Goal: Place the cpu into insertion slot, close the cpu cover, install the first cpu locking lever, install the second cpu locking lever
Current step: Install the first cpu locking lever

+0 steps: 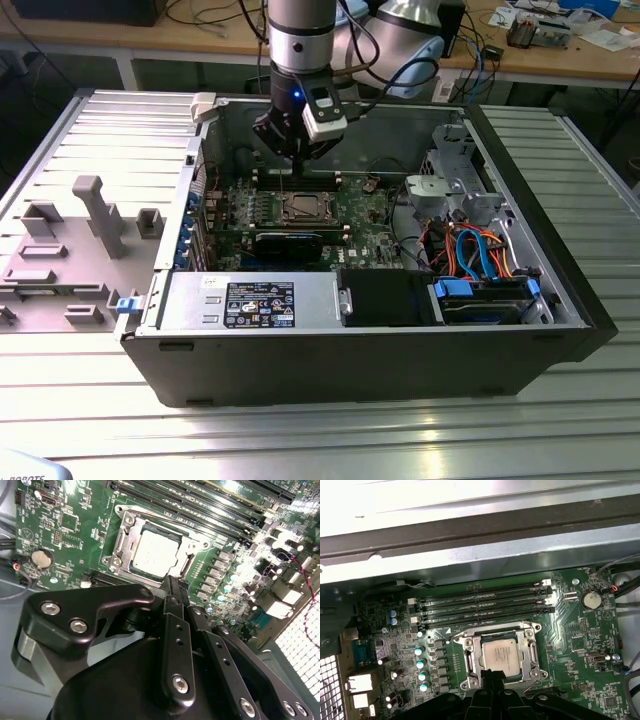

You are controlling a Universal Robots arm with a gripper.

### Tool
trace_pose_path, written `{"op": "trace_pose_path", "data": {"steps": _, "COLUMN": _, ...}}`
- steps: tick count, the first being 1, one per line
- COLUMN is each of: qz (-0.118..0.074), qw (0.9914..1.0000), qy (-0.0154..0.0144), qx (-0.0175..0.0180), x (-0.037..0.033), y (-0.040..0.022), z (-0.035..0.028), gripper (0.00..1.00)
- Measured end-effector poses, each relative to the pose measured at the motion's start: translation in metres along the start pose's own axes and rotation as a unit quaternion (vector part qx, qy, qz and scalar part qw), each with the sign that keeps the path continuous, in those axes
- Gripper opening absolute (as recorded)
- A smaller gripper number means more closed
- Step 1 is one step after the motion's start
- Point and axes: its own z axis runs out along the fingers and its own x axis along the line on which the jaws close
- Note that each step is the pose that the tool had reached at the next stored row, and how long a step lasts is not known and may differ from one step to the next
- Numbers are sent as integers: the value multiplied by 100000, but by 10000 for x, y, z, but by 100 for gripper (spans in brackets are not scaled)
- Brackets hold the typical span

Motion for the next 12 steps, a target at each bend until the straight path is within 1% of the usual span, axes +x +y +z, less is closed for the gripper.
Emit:
{"op": "trace_pose_path", "data": {"steps": 2, "qz": -1184, "qw": 99993, "qy": 9, "qx": -23, "x": 8, "y": -1, "z": 7, "gripper": 11}}
{"op": "trace_pose_path", "data": {"steps": 4, "qz": -3260, "qw": 99947, "qy": -9, "qx": -69, "x": 9, "y": -1, "z": 28, "gripper": 11}}
{"op": "trace_pose_path", "data": {"steps": 5, "qz": -4143, "qw": 99914, "qy": -78, "qx": -112, "x": 16, "y": -2, "z": 33, "gripper": 11}}
{"op": "trace_pose_path", "data": {"steps": 8, "qz": -4283, "qw": 99908, "qy": -241, "qx": -199, "x": 109, "y": -14, "z": 35, "gripper": 11}}
{"op": "trace_pose_path", "data": {"steps": 10, "qz": -4269, "qw": 99908, "qy": -364, "qx": -253, "x": 186, "y": -24, "z": 34, "gripper": 11}}
{"op": "trace_pose_path", "data": {"steps": 11, "qz": -4282, "qw": 99907, "qy": -453, "qx": -295, "x": 248, "y": -32, "z": 34, "gripper": 11}}
{"op": "trace_pose_path", "data": {"steps": 12, "qz": -4294, "qw": 99906, "qy": -479, "qx": -293, "x": 289, "y": -37, "z": 33, "gripper": 11}}
